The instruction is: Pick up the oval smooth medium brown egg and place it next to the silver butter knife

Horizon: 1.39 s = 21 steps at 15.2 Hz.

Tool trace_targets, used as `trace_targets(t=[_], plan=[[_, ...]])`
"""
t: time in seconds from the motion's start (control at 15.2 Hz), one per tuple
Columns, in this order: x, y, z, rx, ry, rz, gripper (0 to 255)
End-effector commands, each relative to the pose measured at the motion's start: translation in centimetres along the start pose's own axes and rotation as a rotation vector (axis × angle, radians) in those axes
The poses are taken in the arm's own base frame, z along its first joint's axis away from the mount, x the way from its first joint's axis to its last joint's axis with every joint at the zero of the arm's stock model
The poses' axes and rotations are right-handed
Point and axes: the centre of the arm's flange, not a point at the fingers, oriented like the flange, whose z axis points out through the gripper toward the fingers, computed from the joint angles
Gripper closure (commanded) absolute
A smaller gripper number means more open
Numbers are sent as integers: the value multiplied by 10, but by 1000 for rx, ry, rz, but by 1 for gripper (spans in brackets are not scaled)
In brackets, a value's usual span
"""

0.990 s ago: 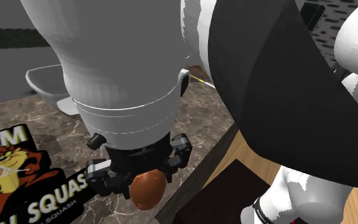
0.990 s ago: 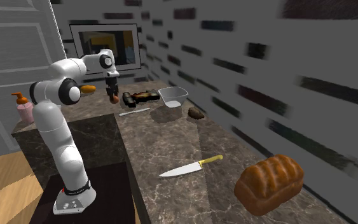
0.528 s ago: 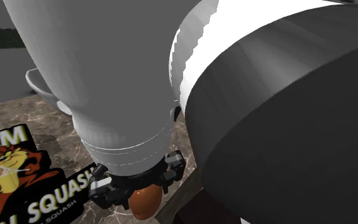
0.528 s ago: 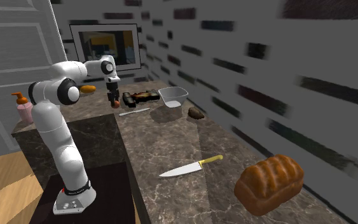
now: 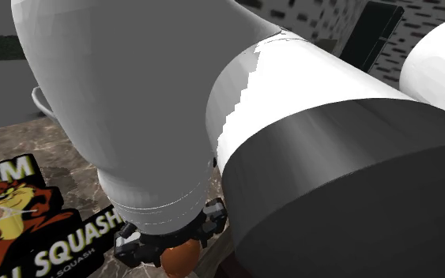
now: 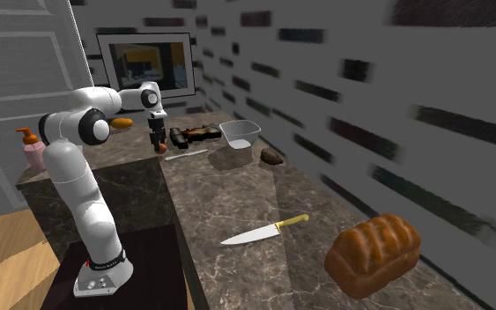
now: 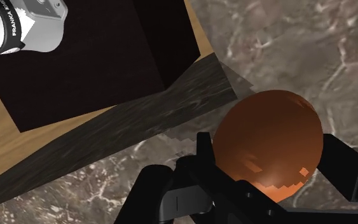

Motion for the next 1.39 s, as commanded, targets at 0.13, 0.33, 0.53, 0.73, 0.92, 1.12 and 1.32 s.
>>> trace_targets(t=[0.13,0.33,0.53,0.73,0.92,1.12,1.32], plan=[[0,0,0,0,0,0,255],[0,0,0,0,0,0,0],[0,0,0,0,0,0,0],[0,0,-39,0,0,0,0],[0,0,-50,0,0,0,0],[0,0,-50,0,0,0,0],[0,0,-50,0,0,0,0]])
